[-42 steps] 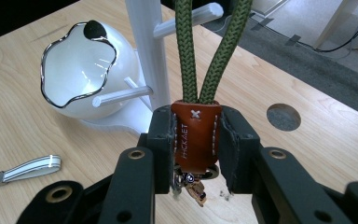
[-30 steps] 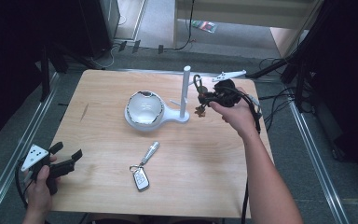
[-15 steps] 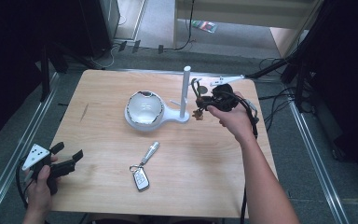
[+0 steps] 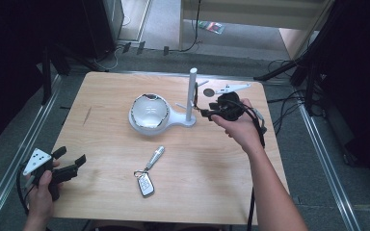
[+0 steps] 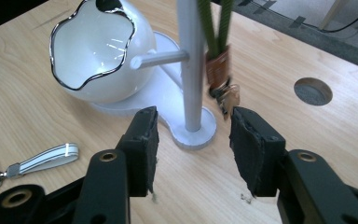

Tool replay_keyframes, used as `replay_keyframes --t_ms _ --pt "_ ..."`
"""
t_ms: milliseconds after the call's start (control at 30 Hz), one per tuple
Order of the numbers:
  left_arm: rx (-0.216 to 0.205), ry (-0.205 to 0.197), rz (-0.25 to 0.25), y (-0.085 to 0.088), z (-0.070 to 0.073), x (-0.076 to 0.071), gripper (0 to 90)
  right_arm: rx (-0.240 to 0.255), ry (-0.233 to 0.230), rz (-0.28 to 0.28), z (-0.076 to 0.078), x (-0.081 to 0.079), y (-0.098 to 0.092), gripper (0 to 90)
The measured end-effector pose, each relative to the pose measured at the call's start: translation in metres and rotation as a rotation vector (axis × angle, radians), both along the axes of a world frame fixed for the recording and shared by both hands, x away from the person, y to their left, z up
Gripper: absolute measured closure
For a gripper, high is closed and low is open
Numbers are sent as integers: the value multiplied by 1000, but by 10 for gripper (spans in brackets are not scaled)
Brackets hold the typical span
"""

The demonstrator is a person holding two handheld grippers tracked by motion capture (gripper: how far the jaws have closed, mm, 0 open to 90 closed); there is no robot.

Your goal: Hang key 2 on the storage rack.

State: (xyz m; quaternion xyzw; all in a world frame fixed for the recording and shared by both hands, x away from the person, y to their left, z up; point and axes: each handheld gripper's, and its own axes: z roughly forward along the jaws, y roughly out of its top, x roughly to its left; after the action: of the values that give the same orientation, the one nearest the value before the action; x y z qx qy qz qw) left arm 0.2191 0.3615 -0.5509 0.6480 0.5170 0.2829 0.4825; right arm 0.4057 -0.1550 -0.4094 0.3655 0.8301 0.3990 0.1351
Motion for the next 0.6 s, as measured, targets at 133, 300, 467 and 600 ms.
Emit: replay_keyframes --t_ms 133,300,467,600 --pt "0 0 0 0 0 0 145 -31 7 -13 0 -7 6 481" --pt "0 2 -1 0 0 0 145 -55 38 3 -1 -15 15 452" --pt "1 2 -1 0 0 0 145 -121 55 15 -5 -25 30 389" --pt "-1 2 -2 0 0 0 145 -122 80 9 -8 -32 39 371"
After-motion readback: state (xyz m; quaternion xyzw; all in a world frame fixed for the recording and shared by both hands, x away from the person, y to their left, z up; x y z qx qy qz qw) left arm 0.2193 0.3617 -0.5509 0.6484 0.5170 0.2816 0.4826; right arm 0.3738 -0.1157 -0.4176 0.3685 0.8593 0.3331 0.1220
